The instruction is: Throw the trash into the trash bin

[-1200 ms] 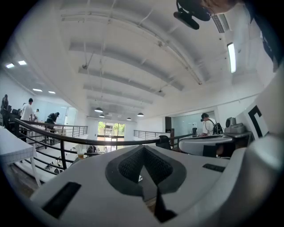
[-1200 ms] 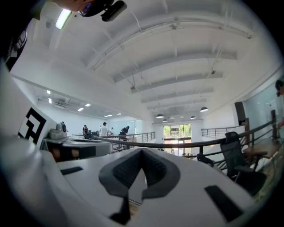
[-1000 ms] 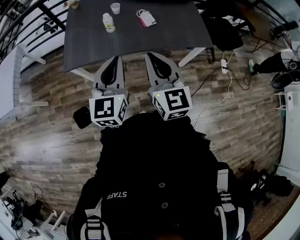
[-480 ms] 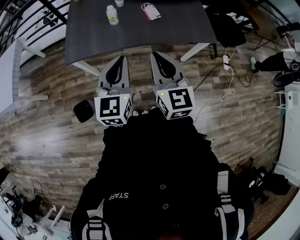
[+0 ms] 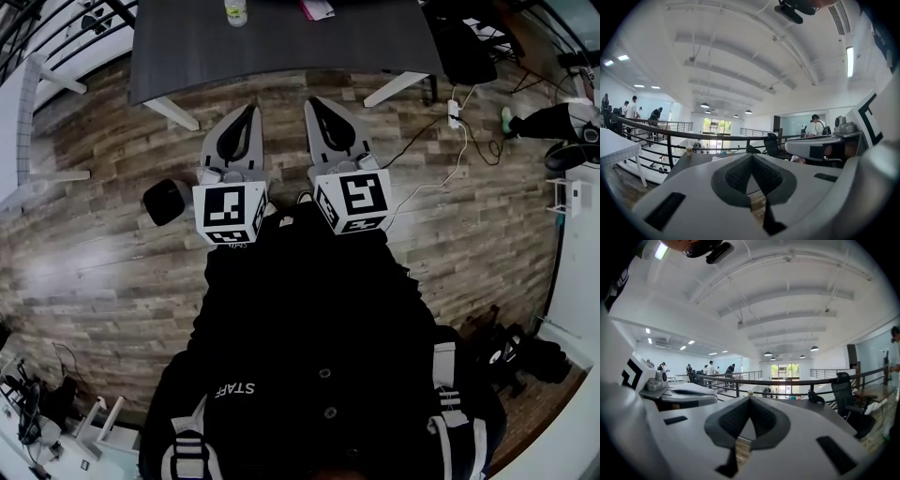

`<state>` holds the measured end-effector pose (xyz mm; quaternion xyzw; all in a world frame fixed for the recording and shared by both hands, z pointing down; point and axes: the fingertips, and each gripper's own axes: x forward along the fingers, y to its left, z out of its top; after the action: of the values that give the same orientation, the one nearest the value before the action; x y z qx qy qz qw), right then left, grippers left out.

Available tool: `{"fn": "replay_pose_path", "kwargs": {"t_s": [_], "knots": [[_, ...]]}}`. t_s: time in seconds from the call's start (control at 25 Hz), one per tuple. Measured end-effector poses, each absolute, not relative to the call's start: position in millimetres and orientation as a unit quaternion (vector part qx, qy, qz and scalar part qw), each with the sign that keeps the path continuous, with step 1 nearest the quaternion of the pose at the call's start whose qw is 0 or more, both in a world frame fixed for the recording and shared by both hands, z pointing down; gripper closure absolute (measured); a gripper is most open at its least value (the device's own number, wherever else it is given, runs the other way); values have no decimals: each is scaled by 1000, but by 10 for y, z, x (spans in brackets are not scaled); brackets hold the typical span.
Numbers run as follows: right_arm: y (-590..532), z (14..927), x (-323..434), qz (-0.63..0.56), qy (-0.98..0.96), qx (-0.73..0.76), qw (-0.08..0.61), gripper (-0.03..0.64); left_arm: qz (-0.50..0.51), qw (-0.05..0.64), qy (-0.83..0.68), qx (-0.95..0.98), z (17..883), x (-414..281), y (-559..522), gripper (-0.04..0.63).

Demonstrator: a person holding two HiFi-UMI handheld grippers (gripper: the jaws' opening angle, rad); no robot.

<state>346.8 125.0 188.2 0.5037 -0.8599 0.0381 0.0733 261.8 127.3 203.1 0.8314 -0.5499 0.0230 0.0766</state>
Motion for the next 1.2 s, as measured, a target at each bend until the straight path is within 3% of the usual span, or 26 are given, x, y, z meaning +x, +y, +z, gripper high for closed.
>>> {"fn": "replay_pose_path", "kwargs": {"t_s": [0.56, 1.2], "knots": [[915, 2007, 3460, 39, -856, 509, 83, 603, 35, 95, -548, 830, 2249, 2517, 986, 595], [-937, 1897, 3669, 33, -868, 490, 71, 603, 37, 84, -579, 810, 2130, 2630, -833, 595]]}}
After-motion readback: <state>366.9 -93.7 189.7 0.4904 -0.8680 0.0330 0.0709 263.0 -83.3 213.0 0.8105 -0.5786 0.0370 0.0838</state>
